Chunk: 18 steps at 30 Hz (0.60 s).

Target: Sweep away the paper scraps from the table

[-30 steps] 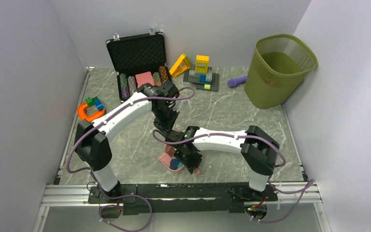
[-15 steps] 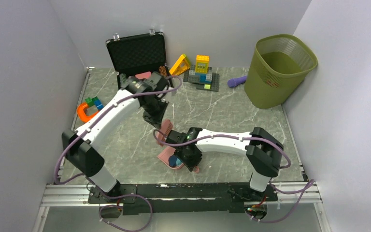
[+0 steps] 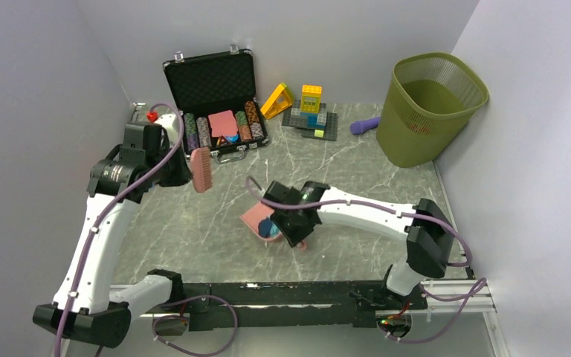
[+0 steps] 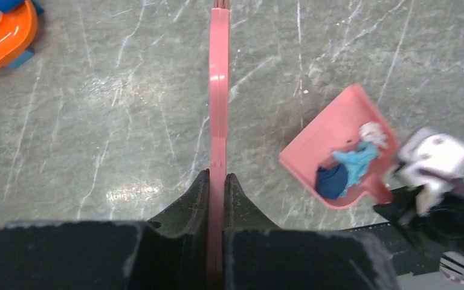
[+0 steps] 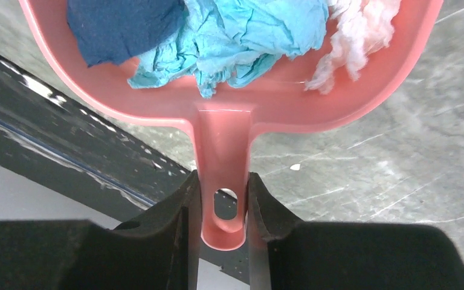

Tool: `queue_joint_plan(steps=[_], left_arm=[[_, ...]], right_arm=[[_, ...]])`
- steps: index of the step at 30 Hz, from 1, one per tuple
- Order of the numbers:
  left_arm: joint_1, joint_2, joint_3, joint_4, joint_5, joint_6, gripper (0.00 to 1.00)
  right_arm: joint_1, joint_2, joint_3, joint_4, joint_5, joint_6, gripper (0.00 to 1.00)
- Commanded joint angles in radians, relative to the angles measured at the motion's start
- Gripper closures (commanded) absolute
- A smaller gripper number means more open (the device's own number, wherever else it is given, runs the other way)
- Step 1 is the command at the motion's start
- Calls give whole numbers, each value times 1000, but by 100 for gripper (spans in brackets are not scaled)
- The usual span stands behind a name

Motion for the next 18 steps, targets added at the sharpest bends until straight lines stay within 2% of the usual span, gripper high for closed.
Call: queue_joint_plan(steps=[1, 6, 11, 18], left_arm=[[9, -62, -76, 93, -76, 4, 100], [9, -95, -132, 95, -93, 28, 100], [9, -113, -173, 105, -145, 36, 100], [9, -146, -217, 134, -132, 32, 100]], right_arm=[[-116, -92, 169, -78, -13, -37, 100], [-315, -109, 377, -184, -108, -99, 100], [-527, -39, 679, -324, -116, -140, 100], [-822, 29, 894, -279, -273, -70, 100]])
